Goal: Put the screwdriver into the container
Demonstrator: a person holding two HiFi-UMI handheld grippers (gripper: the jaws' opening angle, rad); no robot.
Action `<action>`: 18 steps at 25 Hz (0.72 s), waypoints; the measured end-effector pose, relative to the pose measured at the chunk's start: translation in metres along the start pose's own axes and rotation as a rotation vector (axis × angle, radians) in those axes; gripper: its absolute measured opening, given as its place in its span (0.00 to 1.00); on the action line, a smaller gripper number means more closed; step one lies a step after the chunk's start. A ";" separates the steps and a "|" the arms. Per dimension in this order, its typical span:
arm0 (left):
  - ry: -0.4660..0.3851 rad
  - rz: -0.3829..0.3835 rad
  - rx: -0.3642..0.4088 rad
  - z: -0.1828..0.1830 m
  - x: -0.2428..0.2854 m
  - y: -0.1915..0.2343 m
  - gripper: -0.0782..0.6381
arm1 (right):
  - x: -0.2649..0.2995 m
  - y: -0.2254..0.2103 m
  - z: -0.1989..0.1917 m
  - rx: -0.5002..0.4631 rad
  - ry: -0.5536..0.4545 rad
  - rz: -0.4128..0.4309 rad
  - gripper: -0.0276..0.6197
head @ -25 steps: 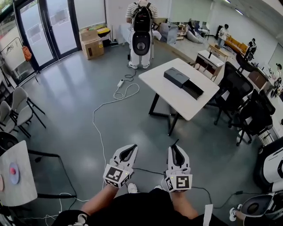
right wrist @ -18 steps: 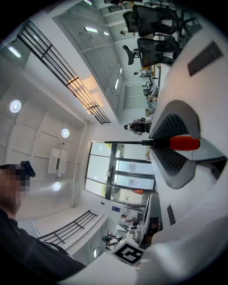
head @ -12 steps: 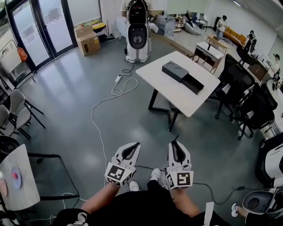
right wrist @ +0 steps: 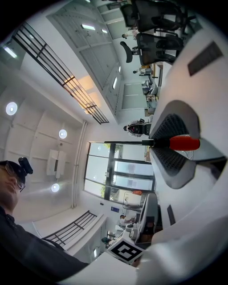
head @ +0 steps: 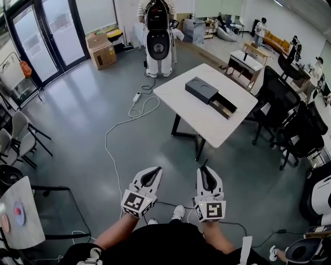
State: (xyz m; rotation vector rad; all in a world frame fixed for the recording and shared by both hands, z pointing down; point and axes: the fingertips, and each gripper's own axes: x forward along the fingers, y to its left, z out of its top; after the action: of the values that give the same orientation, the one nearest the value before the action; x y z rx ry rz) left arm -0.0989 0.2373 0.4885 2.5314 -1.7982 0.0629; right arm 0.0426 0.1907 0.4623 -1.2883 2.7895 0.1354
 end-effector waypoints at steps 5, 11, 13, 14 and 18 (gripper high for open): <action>-0.006 0.001 0.008 0.006 0.041 -0.008 0.12 | 0.017 -0.026 -0.004 -0.001 -0.003 0.037 0.15; 0.002 0.036 0.005 0.007 0.067 -0.008 0.12 | 0.032 -0.051 -0.011 0.005 -0.003 0.067 0.15; 0.001 0.035 0.012 0.010 0.074 -0.008 0.12 | 0.042 -0.054 -0.008 -0.001 -0.014 0.090 0.15; -0.002 0.032 0.017 0.012 0.080 -0.008 0.12 | 0.047 -0.056 -0.006 -0.008 -0.023 0.098 0.15; -0.017 0.012 0.035 0.021 0.103 -0.006 0.12 | 0.062 -0.067 0.001 -0.018 -0.041 0.105 0.15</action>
State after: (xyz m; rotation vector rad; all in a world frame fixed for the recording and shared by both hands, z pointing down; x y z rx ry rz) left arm -0.0590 0.1414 0.4731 2.5524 -1.8343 0.0735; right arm 0.0535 0.1007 0.4515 -1.1288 2.8273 0.1909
